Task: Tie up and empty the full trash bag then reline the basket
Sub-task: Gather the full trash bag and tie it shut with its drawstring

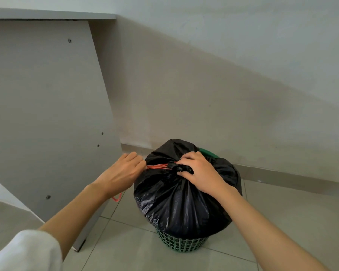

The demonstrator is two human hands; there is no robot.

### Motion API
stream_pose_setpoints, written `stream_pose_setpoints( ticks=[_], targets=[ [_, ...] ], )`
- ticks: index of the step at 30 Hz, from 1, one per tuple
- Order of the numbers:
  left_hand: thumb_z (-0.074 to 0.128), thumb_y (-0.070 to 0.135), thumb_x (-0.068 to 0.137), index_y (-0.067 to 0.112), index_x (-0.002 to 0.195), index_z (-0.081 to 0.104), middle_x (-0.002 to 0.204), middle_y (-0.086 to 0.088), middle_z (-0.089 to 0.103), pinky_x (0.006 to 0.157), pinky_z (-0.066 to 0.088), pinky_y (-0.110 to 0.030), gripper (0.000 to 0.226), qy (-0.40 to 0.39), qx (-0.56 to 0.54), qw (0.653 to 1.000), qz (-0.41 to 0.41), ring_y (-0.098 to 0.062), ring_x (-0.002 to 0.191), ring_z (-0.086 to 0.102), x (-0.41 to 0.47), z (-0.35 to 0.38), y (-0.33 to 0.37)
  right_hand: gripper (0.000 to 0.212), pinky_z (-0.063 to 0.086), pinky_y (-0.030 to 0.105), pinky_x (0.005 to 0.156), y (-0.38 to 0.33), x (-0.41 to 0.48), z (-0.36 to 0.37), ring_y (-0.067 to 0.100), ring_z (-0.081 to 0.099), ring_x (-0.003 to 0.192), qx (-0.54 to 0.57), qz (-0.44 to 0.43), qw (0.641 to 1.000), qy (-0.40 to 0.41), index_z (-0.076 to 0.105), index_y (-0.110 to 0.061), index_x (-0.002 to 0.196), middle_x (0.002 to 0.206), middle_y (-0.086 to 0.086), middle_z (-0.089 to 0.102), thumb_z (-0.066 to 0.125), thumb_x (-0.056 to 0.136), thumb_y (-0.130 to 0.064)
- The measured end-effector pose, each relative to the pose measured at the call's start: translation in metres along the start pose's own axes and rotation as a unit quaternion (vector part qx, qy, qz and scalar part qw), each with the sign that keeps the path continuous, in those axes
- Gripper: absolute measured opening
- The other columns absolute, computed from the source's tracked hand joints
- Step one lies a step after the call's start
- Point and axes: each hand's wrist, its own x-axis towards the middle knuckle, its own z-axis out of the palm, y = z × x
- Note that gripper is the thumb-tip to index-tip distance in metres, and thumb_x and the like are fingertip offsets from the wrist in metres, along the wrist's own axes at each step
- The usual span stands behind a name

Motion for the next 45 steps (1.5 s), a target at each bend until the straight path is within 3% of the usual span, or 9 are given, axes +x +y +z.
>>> stream_pose_setpoints(
  ticks=[8, 12, 17, 21, 24, 29, 33, 39, 45],
  targets=[
    [0.068, 0.022, 0.084, 0.011, 0.063, 0.059, 0.059, -0.002, 0.058, 0.051, 0.045, -0.033, 0.026, -0.005, -0.067, 0.977, -0.201, -0.026, 0.064, 0.058, 0.031, -0.012, 0.008, 0.049, 0.023, 0.019, 0.097, -0.011, -0.01, -0.012, 0.017, 0.039, 0.131, 0.16, 0.081, 0.983, -0.03, 0.048, -0.018, 0.135, 0.138, 0.003, 0.047, 0.054, 0.092, -0.04],
    [0.056, 0.026, 0.092, 0.014, 0.088, 0.067, 0.082, 0.002, 0.057, 0.065, 0.039, -0.032, 0.017, 0.023, -0.225, 0.892, -0.391, -0.022, 0.088, 0.054, 0.042, -0.011, 0.028, 0.053, 0.022, 0.017, 0.098, -0.01, -0.014, -0.01, 0.012, 0.036, 0.134, 0.22, 0.107, 0.97, -0.002, 0.045, -0.014, 0.138, 0.143, -0.001, 0.044, 0.056, 0.091, -0.037],
    [0.052, 0.014, 0.091, 0.013, 0.114, 0.061, 0.109, -0.001, 0.058, 0.08, 0.042, -0.035, 0.025, 0.183, -0.229, 0.921, -0.257, -0.022, 0.096, 0.053, 0.034, -0.015, 0.074, 0.031, 0.035, 0.008, 0.082, -0.015, -0.012, -0.012, -0.004, 0.049, 0.1, 0.25, 0.106, 0.962, 0.042, 0.061, -0.019, 0.117, 0.104, -0.019, 0.056, 0.063, 0.088, -0.031],
    [0.034, 0.029, 0.099, 0.019, 0.139, 0.044, 0.142, 0.003, 0.045, 0.109, 0.029, -0.034, 0.043, 0.097, -0.259, 0.943, -0.183, -0.017, 0.133, 0.038, 0.034, -0.007, 0.08, 0.032, 0.046, 0.031, 0.093, -0.012, -0.009, -0.01, 0.006, 0.062, 0.101, 0.25, 0.085, 0.963, 0.044, 0.068, -0.018, 0.11, 0.104, -0.009, 0.069, 0.069, 0.082, -0.034],
    [0.02, 0.042, 0.099, 0.03, 0.144, 0.034, 0.14, 0.015, 0.043, 0.116, 0.009, -0.03, 0.048, 0.049, -0.281, 0.936, -0.204, -0.005, 0.138, 0.024, 0.035, -0.001, 0.077, 0.034, 0.043, 0.03, 0.098, -0.009, -0.009, -0.012, 0.005, 0.058, 0.108, 0.244, 0.077, 0.966, 0.043, 0.064, -0.019, 0.109, 0.109, -0.008, 0.066, 0.072, 0.08, -0.034],
    [0.034, 0.036, 0.099, 0.017, 0.129, 0.054, 0.109, 0.008, 0.054, 0.094, 0.039, -0.022, 0.04, 0.07, -0.342, 0.91, -0.224, -0.005, 0.099, 0.051, 0.039, -0.003, 0.079, 0.032, 0.046, 0.032, 0.096, -0.007, -0.012, -0.012, 0.01, 0.06, 0.104, 0.359, 0.124, 0.924, 0.051, 0.053, -0.021, 0.1, 0.105, -0.003, 0.063, 0.076, 0.077, -0.023],
    [0.041, 0.031, 0.099, 0.016, 0.138, 0.041, 0.131, 0.012, 0.041, 0.089, 0.025, 0.002, 0.042, 0.029, -0.406, 0.886, -0.222, 0.009, 0.109, 0.038, 0.037, -0.007, 0.091, 0.032, 0.045, 0.036, 0.095, -0.008, -0.012, -0.01, 0.015, 0.058, 0.101, 0.428, 0.15, 0.888, 0.078, 0.05, -0.02, 0.099, 0.102, -0.001, 0.059, 0.074, 0.078, -0.02],
    [0.048, 0.028, 0.096, 0.026, 0.141, 0.033, 0.121, 0.01, 0.054, 0.086, 0.042, -0.022, 0.048, 0.073, -0.403, 0.869, -0.276, -0.008, 0.111, 0.051, 0.041, -0.009, 0.098, 0.021, 0.048, 0.033, 0.077, -0.009, -0.003, -0.006, 0.017, 0.057, 0.082, 0.468, 0.2, 0.85, 0.138, 0.056, -0.016, 0.078, 0.083, 0.003, 0.058, 0.077, 0.075, -0.016],
    [0.054, 0.016, 0.094, 0.012, 0.118, 0.059, 0.112, 0.0, 0.066, 0.08, 0.042, -0.013, 0.025, 0.097, -0.37, 0.881, -0.278, -0.013, 0.1, 0.061, 0.051, -0.003, 0.091, 0.011, 0.05, 0.028, 0.085, -0.007, 0.0, -0.009, 0.017, 0.063, 0.092, 0.503, 0.228, 0.828, 0.098, 0.068, -0.017, 0.086, 0.091, 0.002, 0.067, 0.072, 0.079, -0.009]
  ],
)
